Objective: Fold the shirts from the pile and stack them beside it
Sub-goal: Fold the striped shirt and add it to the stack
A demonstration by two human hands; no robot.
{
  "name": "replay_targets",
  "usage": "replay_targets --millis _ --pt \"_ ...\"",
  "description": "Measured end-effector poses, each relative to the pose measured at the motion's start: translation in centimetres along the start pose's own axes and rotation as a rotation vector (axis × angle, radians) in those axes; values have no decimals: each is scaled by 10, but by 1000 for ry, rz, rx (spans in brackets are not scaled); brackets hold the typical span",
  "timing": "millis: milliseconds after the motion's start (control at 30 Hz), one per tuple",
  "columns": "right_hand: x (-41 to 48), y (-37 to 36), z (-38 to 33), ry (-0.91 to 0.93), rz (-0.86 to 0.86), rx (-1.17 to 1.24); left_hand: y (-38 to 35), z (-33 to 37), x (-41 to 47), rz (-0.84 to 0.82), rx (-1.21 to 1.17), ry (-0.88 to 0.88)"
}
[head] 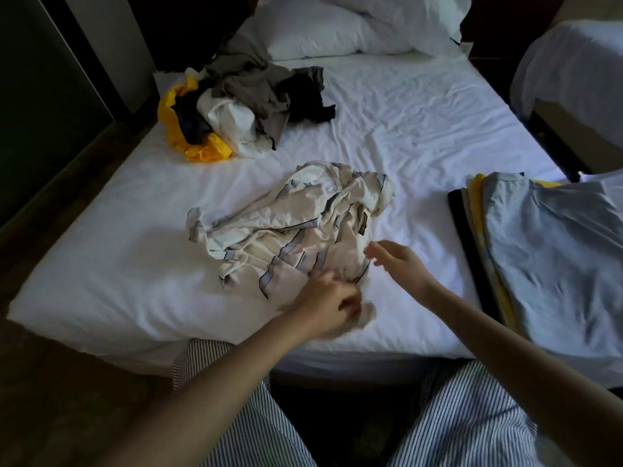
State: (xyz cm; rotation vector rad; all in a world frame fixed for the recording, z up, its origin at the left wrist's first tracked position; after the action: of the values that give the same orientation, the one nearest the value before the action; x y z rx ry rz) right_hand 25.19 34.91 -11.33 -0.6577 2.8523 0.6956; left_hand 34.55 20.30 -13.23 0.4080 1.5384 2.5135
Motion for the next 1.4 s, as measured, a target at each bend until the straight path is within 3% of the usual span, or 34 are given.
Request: replay_targets --millis 67,133,267,367,467,633,733,833,933,1033,1100,1200,1300,1400 --pt "0 -11 -5 -3 -55 -44 -11 5 -8 -81 71 -180" --pt "3 -28 -9 -62 -124 -106 -17 6 -9 -156 151 -232" --pt "9 -49 -4 -123 -67 -187 -6 4 -5 10 -178 66" --pt "0 -42 -10 -51 -54 190 6 -1 -5 189 -232 234" --pt "-4 -23 -18 21 -151 398 6 -5 -1 163 -195 341" --pt "-4 4 -41 151 -229 233 33 6 26 559 -592 508" --pt "9 18 -47 121 -234 234 59 3 42 569 -882 501" --pt "16 15 -57 95 -398 335 65 11 52 399 -693 442" --pt "17 15 -70 132 -418 354 60 21 54 457 -523 507" --pt "14 27 -75 180 -438 248 67 21 53 588 -639 662" --pt "16 36 -76 219 -356 146 77 17 52 616 -742 642" --pt "36 41 -74 340 -113 -261 103 10 50 536 -798 592" --pt "51 25 -85 276 -193 -578 138 4 49 429 -921 585" --pt "61 4 -106 267 -241 -612 180 8 40 251 -996 553"
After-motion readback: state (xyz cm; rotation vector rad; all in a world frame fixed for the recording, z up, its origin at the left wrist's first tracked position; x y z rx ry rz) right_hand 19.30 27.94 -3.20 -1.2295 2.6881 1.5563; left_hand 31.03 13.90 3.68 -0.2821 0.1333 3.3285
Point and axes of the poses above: each hand's wrist, its own x-axis towards the middle knuckle, its own y-axis out of the back of the hand, z = x × y, the point moved 1 cm from there along x, towards the middle knuckle, and after that the axes turned 3 degrees about -y, right-handed, at the moved point
